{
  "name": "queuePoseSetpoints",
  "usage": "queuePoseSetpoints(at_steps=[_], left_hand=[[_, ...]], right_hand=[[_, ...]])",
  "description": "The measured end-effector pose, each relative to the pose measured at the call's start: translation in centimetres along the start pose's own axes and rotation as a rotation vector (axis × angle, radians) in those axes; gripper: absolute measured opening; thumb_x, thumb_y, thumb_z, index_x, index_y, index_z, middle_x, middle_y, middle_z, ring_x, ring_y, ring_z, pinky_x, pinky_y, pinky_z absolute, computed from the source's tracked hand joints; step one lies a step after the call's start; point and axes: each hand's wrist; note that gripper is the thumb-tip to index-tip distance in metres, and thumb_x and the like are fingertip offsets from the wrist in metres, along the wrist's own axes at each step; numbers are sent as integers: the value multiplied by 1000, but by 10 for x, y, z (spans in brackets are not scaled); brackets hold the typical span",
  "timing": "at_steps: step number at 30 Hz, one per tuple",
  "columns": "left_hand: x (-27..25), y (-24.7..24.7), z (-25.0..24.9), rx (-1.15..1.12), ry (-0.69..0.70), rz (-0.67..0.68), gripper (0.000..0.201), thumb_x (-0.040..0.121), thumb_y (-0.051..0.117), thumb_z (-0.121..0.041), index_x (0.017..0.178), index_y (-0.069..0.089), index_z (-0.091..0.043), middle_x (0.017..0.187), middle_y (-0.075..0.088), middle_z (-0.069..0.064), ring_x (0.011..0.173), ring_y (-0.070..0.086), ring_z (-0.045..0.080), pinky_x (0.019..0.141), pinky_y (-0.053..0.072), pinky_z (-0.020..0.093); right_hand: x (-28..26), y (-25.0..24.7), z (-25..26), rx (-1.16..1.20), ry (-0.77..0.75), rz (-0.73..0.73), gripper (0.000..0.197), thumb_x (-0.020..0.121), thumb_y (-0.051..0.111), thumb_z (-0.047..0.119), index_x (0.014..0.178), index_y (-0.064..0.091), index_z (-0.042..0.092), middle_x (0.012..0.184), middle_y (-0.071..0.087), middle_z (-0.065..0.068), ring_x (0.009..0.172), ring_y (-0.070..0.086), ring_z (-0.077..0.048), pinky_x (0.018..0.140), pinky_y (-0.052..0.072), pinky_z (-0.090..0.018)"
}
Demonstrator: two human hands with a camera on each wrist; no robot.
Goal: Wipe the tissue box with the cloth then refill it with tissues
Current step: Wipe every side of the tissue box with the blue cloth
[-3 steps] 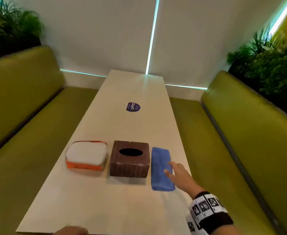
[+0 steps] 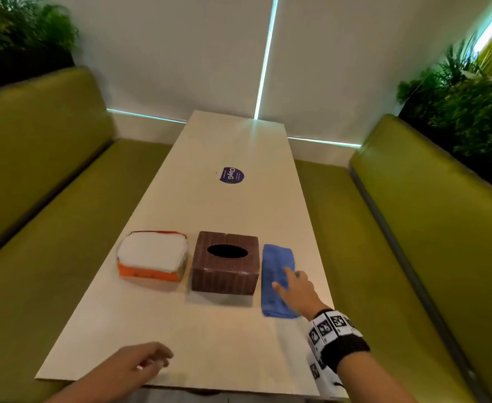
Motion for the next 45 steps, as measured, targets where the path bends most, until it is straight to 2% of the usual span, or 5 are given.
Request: queuePoseSetpoints(at_steps=[11,20,33,39,45], left_hand=[[60,2,-46,-267,69,-311,73,94,59,-23,151,14,-29,145,32,-5,125,38,9,100,35,25],[86,-2,-67,-430,165,-368,88,89,63,-4,150,6,-30,149,31,-6,135,31,8,114,26,30],[93,3,-65,-420,172,-408,83,85,68,4,149,18,-13,123,38,-13,101,46,-4,70,39,-6],[102,-5,-56,-394,113,-393,107,72,85,-22,151,14,-18,150,30,0,135,31,9,113,27,28],[114,-4,-44,-481,201,-301,125,54,94,-15,144,10,-32,144,35,-5,132,40,8,111,37,34]], right_hand=[[14,44,11,-194,99,-138,58,91,52,23,144,29,21,146,26,-18,122,41,-38,96,45,-41],[21,-23,32,1144,262,-174,38,86,40,5,124,42,9,104,53,-16,73,55,-28,57,45,-31],[23,-15,95,116,-237,-236,53,93,40,57,140,36,33,152,20,-8,136,25,-32,108,26,-51],[32,3,74,161,-394,-97,61,96,37,55,151,16,40,163,3,1,144,28,-29,109,34,-52],[17,9,57,8,-484,-53,75,84,33,74,150,9,47,163,-1,6,149,11,-20,117,18,-54]])
Point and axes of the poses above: each hand's wrist, its own x-axis towards the middle knuckle, its own y-axis out of the palm, z = x × y
